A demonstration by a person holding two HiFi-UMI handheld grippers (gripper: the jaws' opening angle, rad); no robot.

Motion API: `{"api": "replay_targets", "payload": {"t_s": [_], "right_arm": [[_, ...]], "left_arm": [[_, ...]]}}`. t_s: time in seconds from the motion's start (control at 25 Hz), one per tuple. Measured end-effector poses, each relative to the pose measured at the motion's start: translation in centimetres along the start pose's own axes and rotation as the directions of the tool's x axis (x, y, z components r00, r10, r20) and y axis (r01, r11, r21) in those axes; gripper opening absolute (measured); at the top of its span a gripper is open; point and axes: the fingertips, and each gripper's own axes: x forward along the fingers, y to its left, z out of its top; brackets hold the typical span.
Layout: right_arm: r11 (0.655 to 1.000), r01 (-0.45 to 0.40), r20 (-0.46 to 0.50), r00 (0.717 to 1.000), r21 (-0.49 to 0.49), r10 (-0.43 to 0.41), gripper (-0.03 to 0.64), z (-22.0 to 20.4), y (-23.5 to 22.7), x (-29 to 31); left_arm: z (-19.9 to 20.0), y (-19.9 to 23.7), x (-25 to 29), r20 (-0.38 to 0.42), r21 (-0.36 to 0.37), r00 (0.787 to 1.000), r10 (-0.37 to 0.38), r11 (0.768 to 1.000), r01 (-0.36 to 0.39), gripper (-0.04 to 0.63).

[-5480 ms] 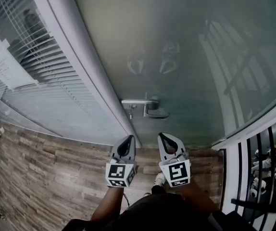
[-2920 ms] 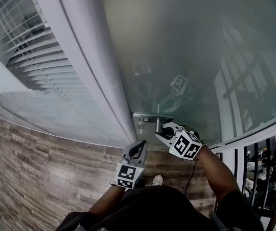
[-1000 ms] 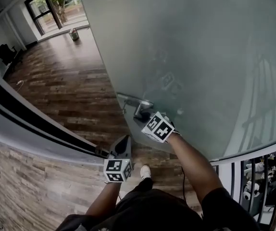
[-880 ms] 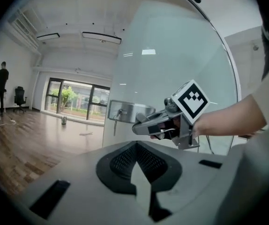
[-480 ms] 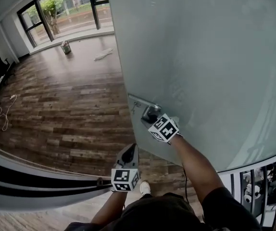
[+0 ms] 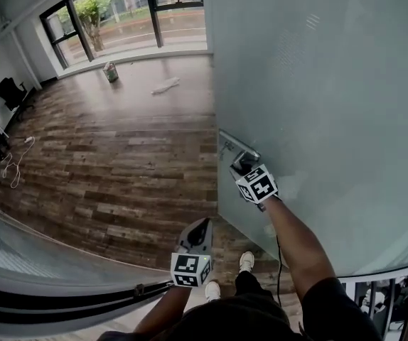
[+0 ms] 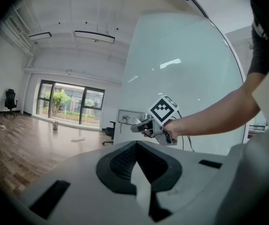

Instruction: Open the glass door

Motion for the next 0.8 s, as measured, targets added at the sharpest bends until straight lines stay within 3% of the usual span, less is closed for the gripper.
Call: {"api": "replay_targets", "payload": {"t_s": [0.36,0.8], "right_arm": [[0.993,0.056,-0.023,0.998,0.105,-0.054,0.028,-0.8,-13.6,1.5],[0.957,0.211,-0.087,0.976,0.197,-0.197,0.025,-2.7,-29.3,-0.4]], "left_arm": [[3.3,-2.0,12.4,0.008,0.052,1.000,0.021,0.998,-0.021,0.003],[5.2,-5.0,20.1,0.002,0.035,0.997,0.071,0.997,-0.071,0.003]]}}
